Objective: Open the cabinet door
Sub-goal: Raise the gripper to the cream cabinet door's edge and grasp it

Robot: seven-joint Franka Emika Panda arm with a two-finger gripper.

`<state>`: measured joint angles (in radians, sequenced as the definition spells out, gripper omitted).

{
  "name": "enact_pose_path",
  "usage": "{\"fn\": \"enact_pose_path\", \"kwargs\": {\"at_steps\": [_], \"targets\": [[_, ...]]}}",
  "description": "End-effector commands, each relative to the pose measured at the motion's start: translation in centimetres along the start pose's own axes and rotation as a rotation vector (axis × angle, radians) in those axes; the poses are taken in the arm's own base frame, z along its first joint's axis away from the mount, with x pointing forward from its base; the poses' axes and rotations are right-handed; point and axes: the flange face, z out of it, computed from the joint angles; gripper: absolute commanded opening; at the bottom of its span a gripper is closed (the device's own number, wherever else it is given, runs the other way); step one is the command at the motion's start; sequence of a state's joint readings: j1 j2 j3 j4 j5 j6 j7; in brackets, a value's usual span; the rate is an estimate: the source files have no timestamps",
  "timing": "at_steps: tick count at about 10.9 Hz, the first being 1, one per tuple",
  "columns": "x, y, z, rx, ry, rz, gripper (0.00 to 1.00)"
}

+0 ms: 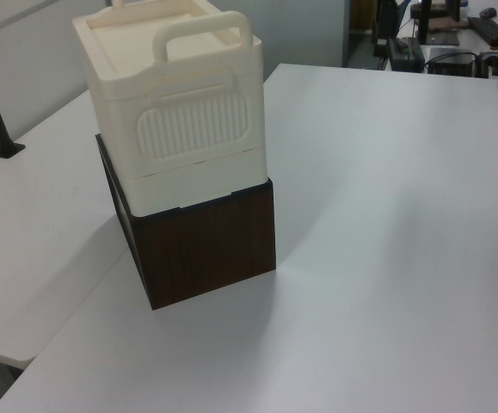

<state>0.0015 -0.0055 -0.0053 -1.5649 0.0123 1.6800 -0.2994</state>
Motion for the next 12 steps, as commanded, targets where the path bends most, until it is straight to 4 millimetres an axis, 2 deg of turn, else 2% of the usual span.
{"fn": "enact_pose_path", "kwargs": {"at_steps": [1, 2, 6, 9, 12], "targets": [[2.1, -4.4, -2.2, -0.003, 0.072, -0.099, 0.91], [2.7, -6.3, -3.0, 0.023, 0.113, -0.124, 0.84], [7.5, -11.6, -2.7, 0.145, 0.259, -0.163, 0.55], [10.4, -15.1, -1.4, 0.142, 0.378, -0.189, 0.54], [11.2, -17.0, -0.8, 0.15, 0.407, -0.189, 0.53]]}}
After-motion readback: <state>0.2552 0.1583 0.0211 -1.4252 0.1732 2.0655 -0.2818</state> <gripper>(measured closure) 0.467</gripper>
